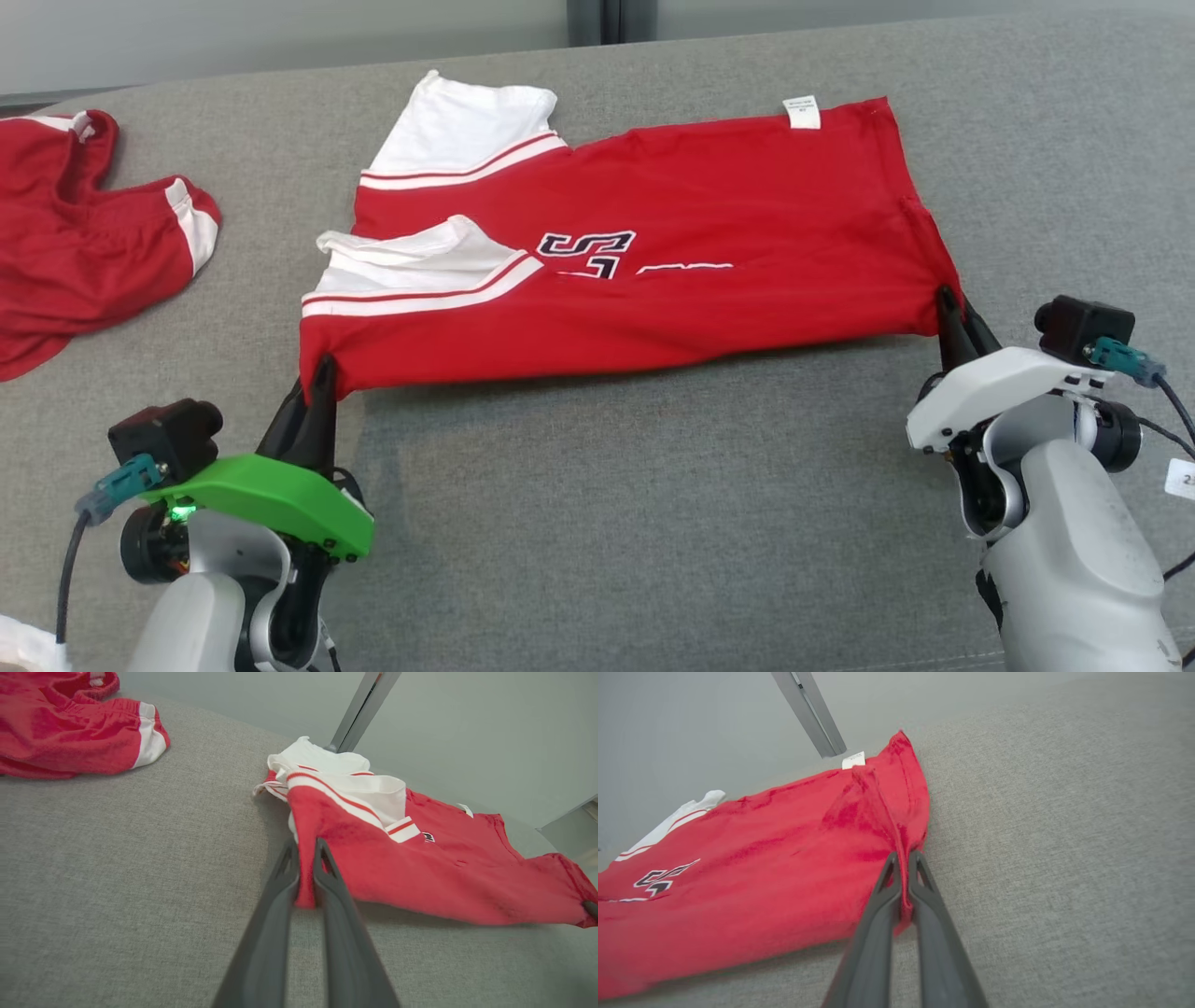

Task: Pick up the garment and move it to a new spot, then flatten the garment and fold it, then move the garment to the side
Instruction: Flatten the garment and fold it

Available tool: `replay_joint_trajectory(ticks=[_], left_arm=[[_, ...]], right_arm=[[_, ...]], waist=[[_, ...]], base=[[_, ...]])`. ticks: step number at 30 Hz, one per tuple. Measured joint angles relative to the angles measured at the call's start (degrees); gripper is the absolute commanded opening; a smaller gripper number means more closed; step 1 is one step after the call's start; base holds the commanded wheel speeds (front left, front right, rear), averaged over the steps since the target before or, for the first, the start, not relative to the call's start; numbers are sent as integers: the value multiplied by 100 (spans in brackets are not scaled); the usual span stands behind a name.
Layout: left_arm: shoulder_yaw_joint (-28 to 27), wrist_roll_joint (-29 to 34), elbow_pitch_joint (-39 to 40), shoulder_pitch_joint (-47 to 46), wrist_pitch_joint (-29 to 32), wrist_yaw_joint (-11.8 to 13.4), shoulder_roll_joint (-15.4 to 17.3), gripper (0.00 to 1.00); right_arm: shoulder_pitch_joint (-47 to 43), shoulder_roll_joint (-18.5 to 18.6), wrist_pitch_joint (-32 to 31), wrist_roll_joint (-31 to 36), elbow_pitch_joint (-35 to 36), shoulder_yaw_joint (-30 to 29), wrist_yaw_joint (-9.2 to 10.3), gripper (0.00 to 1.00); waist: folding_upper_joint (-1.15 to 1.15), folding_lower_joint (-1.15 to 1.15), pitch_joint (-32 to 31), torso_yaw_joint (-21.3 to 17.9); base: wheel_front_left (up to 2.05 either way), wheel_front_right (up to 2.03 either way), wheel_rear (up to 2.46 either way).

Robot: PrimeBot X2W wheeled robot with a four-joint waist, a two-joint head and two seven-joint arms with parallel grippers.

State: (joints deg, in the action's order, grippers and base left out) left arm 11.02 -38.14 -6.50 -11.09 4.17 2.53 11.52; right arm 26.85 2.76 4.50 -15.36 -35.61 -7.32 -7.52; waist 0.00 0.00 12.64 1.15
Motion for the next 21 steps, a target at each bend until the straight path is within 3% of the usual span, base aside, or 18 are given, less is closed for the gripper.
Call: replay_joint_trajectory(ticks=[7, 11, 20, 21], left_arm=[[92, 30, 929, 731, 349, 112, 216, 0], [75, 1, 1411, 1292, 478, 307, 279, 0], [-16, -187, 1570, 1925, 509, 487, 242, 0], [-12, -214, 1537, 1937, 510, 498, 229, 0]], right_arm=[[-955, 1, -346, -312, 1178, 111, 0, 0], [-1636, 0, -642, -381, 1858, 107, 0, 0], [-2295, 1, -880, -586, 2390, -71, -1, 0], [-2308, -1, -889, -605, 2381, -82, -1, 22]], waist=[[0, 0, -146, -99], [0, 0, -136, -182], [0, 0, 0, -297], [0, 0, 11, -308]], base=[[0, 0, 0], [0, 0, 0], [0, 0, 0], [0, 0, 0]])
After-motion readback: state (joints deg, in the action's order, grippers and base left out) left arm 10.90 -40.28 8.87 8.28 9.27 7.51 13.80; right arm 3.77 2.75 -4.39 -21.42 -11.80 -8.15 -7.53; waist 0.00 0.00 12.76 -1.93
